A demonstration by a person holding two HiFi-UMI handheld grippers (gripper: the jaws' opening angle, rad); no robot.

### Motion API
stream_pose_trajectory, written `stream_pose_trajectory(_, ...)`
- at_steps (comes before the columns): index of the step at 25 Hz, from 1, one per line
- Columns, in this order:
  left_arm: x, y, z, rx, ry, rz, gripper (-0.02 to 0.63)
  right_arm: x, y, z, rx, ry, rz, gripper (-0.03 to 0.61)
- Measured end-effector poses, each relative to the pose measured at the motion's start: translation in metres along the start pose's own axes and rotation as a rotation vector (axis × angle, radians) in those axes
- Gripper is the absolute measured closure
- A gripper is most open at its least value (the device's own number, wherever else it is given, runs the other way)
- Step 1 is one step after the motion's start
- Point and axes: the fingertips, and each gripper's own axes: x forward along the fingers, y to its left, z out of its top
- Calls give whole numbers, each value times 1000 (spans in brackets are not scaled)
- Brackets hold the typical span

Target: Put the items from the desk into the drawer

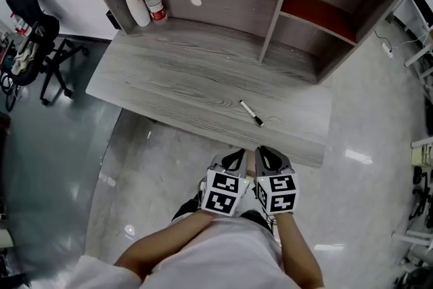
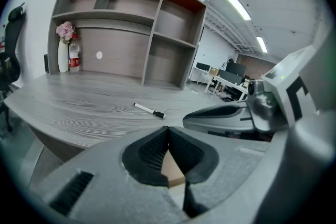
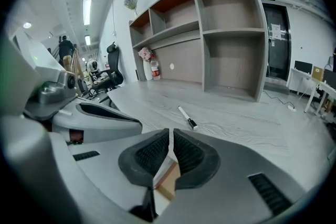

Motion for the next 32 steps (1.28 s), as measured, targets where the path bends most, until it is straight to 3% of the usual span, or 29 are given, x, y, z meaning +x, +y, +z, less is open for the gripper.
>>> stream_pose_trajectory(10,25,33,20,14,9,-31,611,48,-33,8,-44,56,-73,574)
stream_pose_trajectory(14,34,42,28,14,12,-35,610,61,-41,7,-39,85,-65,522)
stream_pose_trajectory(32,56,64,35,7,25,-24,609,104,-57,-3,-79,170,-47,520)
